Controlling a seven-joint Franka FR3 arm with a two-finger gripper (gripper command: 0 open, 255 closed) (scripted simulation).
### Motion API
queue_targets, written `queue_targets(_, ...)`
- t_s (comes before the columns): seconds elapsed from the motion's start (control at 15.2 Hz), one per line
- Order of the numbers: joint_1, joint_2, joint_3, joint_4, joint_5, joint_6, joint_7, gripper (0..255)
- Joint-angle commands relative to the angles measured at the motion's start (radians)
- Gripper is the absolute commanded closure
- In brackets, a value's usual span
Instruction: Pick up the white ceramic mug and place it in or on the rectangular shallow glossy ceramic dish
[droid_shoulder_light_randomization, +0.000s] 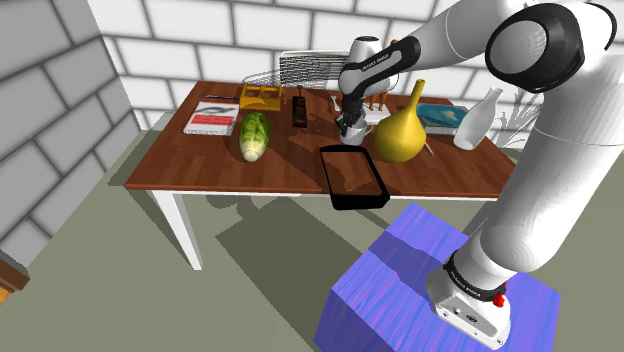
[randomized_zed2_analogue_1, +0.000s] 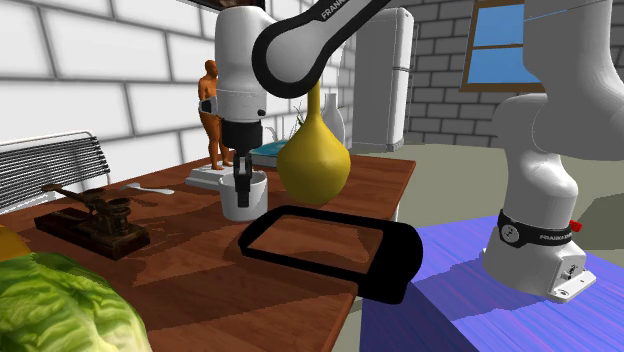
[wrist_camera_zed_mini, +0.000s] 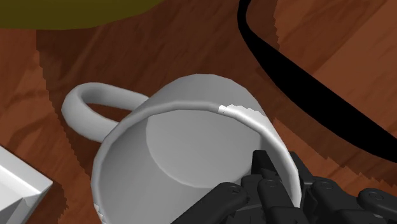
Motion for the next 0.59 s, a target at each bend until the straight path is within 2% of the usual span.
queue_targets(0.0,0.0,0.0,0.0,0.0,0.0,0.0,0.0,255)
queue_targets(0.53,0.003,-0.049,-0.002,0.036,-0.008,-0.084,0.003,255)
